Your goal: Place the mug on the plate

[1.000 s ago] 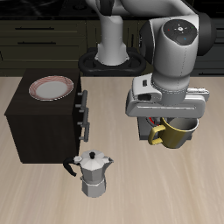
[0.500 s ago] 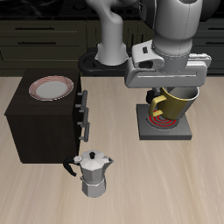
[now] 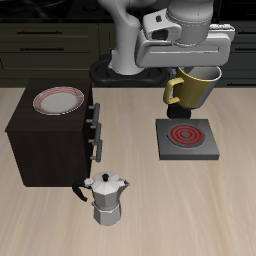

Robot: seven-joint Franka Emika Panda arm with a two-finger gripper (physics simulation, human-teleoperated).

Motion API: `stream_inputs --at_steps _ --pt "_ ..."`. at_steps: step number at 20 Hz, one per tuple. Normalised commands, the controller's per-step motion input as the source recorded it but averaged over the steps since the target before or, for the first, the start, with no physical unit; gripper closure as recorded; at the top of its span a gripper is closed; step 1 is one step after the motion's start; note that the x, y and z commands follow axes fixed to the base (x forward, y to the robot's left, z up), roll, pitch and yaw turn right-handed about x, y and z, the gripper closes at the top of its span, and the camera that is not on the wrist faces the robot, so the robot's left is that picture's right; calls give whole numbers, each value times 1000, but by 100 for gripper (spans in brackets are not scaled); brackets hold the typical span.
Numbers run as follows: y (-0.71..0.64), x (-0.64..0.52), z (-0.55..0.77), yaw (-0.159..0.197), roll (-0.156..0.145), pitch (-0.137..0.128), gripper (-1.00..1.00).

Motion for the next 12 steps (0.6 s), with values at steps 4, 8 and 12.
stream_inputs --at_steps 4,8,12 --pt "-247 -165 336 -4 17 -22 100" --pt "-508 -188 355 -18 1 -17 100" --pt "-462 -78 215 -16 -14 -2 100"
